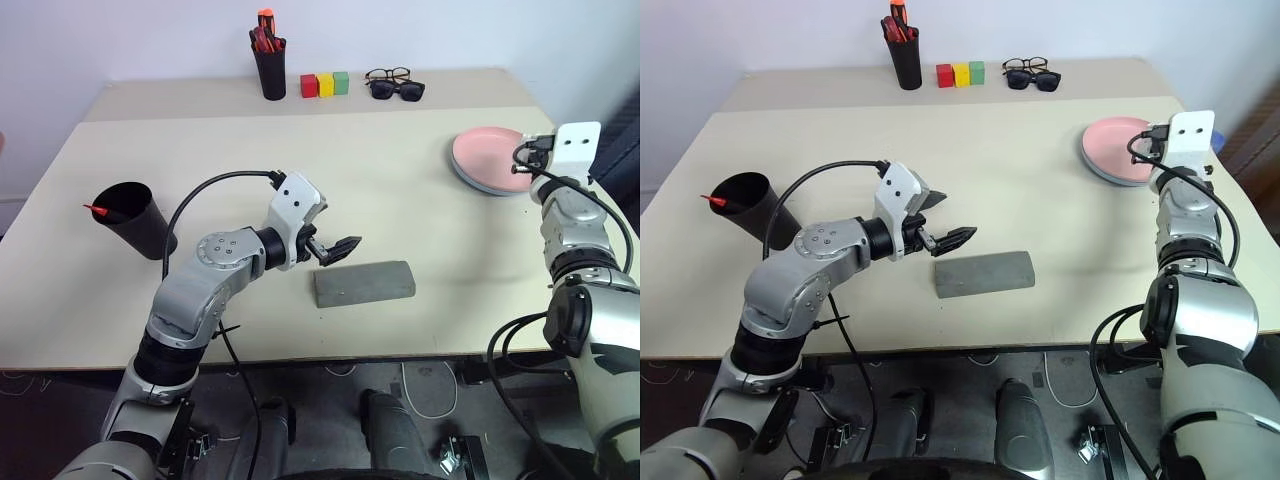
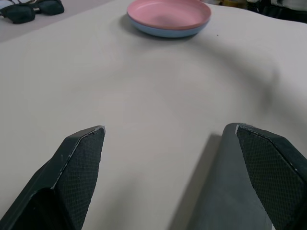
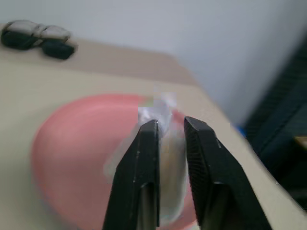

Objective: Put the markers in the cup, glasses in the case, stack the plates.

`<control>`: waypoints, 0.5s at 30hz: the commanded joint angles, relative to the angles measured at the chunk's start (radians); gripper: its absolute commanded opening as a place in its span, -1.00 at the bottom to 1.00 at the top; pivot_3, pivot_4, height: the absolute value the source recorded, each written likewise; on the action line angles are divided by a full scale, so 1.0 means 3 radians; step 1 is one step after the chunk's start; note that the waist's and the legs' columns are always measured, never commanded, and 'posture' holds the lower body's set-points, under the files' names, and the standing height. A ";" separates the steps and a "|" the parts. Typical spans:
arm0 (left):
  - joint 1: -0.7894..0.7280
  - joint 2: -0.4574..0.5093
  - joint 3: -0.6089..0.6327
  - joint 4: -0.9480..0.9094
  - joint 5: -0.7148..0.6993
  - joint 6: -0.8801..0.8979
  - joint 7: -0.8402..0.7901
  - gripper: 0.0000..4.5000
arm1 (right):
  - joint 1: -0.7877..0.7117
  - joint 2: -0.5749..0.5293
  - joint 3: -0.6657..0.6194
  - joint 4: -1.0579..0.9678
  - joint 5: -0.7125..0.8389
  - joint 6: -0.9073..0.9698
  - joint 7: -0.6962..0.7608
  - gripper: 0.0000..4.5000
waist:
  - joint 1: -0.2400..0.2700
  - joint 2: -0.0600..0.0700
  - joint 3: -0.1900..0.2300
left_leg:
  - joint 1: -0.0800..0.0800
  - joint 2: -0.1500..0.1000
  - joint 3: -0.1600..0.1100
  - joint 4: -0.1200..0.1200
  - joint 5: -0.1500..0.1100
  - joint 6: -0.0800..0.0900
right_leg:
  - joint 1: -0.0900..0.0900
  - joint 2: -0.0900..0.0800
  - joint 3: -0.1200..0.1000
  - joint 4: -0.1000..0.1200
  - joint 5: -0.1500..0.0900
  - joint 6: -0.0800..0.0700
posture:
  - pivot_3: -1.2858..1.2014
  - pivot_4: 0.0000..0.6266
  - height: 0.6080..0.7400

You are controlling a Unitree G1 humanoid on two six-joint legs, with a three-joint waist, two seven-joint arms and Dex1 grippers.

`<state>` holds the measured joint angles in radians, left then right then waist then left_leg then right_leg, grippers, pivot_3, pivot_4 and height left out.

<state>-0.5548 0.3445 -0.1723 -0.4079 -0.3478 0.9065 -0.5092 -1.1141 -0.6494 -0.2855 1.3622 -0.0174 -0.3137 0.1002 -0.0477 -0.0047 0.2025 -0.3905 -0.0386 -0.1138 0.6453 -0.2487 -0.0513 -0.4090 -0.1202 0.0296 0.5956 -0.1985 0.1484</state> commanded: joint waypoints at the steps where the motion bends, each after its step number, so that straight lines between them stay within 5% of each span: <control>1: -0.0045 0.0024 0.0103 -0.0115 -0.0032 -0.0014 0.0030 1.00 | -0.0180 -0.0065 -0.0074 -0.0067 0.0037 -0.0149 0.0081 -0.34 | 0.0000 0.0000 0.0000 | 0.0000 0.0000 0.0000 0.0000 0.0000 0.0000 | 0.0000 0.0000 0.0000 0.0000 0.0000 0.0000 | 0.03 -0.52 1.00; 9: -0.0086 0.0006 0.0023 -0.0026 -0.0043 -0.0091 0.0013 1.00 | 0.0023 -0.0032 -0.0176 -0.0117 0.0150 -0.0321 0.0440 -0.34 | 0.0009 0.0000 0.0000 | 0.0000 0.0000 0.0000 0.0000 0.0000 0.0000 | 0.0001 0.0000 0.0000 -0.0001 0.0000 0.0000 | 0.03 -0.52 1.00; 15: 0.0009 -0.0019 0.0036 0.0027 -0.0081 -0.0370 -0.0128 1.00 | 0.0484 0.0078 -0.0175 -0.0584 0.0422 -0.0628 0.1213 -0.34 | -0.0011 0.0000 0.0000 | 0.0000 0.0000 0.0000 0.0000 0.0000 0.0000 | 0.0001 0.0000 0.0000 -0.0001 0.0000 0.0001 | 0.03 -0.52 1.00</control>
<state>-0.5590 0.3415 -0.1765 -0.3790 -0.3610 0.8439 -0.5304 -0.9843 -0.6271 -0.3295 1.2925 0.0677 -0.4516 0.3867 -0.0510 -0.0048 0.2025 -0.3903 -0.0386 -0.1138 0.6451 -0.2488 -0.0513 -0.4088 -0.1202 0.0296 0.5954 -0.1984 0.1486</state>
